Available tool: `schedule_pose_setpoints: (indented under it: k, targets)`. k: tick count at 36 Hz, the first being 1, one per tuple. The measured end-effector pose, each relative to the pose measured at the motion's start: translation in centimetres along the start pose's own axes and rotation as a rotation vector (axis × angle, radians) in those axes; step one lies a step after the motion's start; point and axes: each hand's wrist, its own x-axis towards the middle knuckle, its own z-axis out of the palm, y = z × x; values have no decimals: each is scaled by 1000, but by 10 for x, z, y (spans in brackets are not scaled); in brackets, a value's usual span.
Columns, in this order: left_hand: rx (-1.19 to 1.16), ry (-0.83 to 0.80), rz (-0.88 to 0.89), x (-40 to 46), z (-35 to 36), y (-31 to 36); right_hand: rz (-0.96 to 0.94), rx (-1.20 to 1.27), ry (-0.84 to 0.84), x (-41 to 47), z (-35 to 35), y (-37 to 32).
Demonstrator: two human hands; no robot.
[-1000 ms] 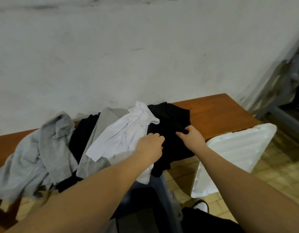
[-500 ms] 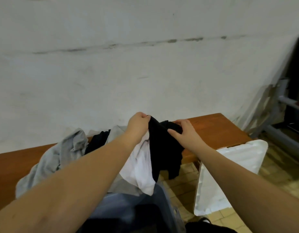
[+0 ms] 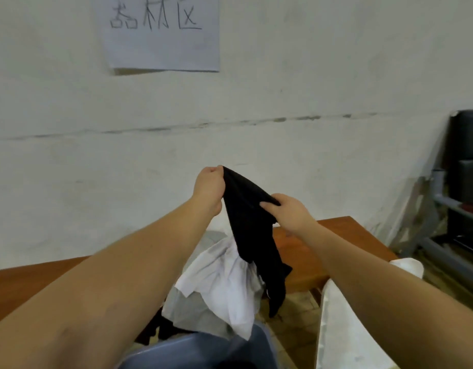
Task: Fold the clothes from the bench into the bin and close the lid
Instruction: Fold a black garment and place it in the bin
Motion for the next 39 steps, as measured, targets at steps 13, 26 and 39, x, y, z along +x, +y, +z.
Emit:
schedule_pose_setpoints:
  k: [13, 26, 39]
  targets:
    - [1060, -65, 615, -45, -72, 84, 21, 593, 159, -6, -45, -110]
    - [1565, -61, 719, -95, -162, 99, -76, 550, 67, -38, -30, -177]
    - [517, 133, 270, -109, -215, 125, -65, 493, -94, -57, -3, -201]
